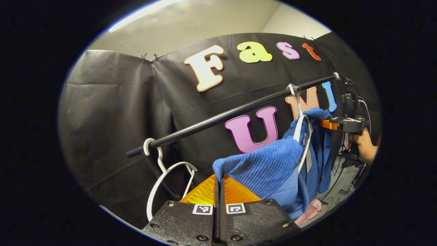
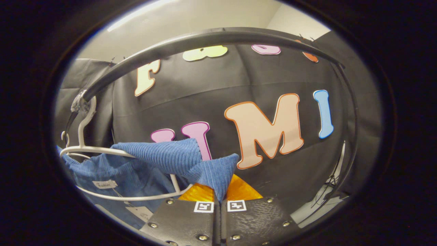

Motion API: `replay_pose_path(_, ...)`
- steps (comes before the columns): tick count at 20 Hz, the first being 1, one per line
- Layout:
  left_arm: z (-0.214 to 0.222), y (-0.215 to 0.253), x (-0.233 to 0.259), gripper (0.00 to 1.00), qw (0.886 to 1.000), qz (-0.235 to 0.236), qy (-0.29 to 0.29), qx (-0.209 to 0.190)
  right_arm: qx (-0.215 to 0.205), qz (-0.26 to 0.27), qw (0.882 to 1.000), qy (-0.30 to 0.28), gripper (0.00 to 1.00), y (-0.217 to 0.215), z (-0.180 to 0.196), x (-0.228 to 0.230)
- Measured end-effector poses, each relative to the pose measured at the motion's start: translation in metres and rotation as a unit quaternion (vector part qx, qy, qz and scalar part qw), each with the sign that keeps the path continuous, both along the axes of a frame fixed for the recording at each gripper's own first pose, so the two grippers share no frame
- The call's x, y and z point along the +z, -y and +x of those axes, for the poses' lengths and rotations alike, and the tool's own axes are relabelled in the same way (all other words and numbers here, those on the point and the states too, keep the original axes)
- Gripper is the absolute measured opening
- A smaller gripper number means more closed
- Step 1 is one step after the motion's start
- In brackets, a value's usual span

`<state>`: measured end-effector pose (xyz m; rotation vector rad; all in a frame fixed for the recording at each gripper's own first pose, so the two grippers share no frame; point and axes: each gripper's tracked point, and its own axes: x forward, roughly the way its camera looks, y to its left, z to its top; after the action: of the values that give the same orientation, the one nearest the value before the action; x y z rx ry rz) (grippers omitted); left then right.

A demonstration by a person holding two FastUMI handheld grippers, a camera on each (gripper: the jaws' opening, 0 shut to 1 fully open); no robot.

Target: Grasp the clothes on the hanger with both hands and then place them into the laundry hamper below.

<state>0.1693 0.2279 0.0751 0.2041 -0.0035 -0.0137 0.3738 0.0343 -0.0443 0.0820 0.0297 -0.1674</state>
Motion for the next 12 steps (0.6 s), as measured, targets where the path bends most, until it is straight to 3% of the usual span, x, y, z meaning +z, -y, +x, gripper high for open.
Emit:
replay_pose_path(7, 0.047, 0.007, 0.012, 0.0, 1.0, 0.005, 0.024, -0.009, -0.031, 0.0, 0.999, 0.027, 0.0, 0.014, 0.031, -0.001)
replay_pose_path(12, 0.068, 0.027, -0.021, 0.02, 0.998, -0.045, -0.018, -0.034, -0.043, -0.002, 0.999, 0.001, 0.01, 0.021, 0.044, -0.033)
